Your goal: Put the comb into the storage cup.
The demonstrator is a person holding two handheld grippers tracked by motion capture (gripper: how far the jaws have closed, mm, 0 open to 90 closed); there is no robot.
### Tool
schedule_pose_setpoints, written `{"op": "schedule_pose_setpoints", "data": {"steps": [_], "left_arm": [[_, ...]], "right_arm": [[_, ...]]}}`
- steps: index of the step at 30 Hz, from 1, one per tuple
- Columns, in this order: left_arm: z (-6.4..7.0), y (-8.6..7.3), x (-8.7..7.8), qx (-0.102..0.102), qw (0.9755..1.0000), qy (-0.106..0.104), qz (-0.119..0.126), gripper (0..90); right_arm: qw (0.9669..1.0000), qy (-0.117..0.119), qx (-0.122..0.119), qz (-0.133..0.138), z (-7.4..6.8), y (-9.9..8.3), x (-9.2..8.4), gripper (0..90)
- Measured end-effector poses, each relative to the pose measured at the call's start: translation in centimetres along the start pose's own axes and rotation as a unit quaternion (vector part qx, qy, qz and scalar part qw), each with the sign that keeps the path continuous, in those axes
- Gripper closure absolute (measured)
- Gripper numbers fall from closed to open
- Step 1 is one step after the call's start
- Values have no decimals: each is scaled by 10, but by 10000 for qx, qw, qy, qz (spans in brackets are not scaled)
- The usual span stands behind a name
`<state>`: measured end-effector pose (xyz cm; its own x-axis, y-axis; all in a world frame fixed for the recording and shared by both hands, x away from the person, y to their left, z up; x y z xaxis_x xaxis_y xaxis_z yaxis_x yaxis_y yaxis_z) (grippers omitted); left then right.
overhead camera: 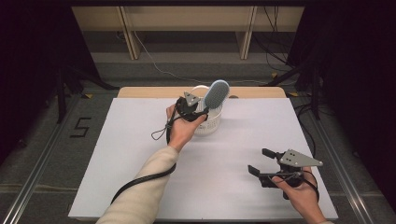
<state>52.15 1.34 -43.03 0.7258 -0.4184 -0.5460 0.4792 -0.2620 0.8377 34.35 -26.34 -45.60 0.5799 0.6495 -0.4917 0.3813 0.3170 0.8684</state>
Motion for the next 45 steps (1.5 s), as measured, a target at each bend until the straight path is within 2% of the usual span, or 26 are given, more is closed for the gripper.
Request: {"op": "schedule_pose_setpoints", "data": {"steps": [3,20,23,28,40,43,45], "left_arm": [[2,2,-4,56,9999,-135,-28,362],[0,5,-26,307,9978,-338,-488,156],[-1,5,-31,434,9969,-363,-548,143],[-4,5,-39,433,9962,-434,-617,116],[-8,3,-60,635,9950,-401,-663,33],[-9,0,-66,556,9950,-505,-654,28],[-10,-1,-69,569,9951,-495,-640,23]], "right_arm": [[10000,-18,-7,6,0,0,0,160],[10000,-17,7,6,0,0,1,160],[10000,-21,6,-3,0,0,1,160],[10000,-17,2,-7,0,0,1,160],[10000,-24,-5,-17,0,0,1,160],[10000,-26,6,-13,0,0,1,160],[10000,-32,-5,-20,0,0,1,160]]}}
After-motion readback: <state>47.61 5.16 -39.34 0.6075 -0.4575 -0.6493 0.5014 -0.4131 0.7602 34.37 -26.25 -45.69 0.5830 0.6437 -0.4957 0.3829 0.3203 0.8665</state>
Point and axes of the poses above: each handheld gripper's, and its own axes: x roughly forward along the jaws, y roughly out of its top, z roughly to its right, the point moved 3 cm from there along x, roughly forward along the jaws, and after that the axes turned 8 degrees about -z, right-handed, at the moved point
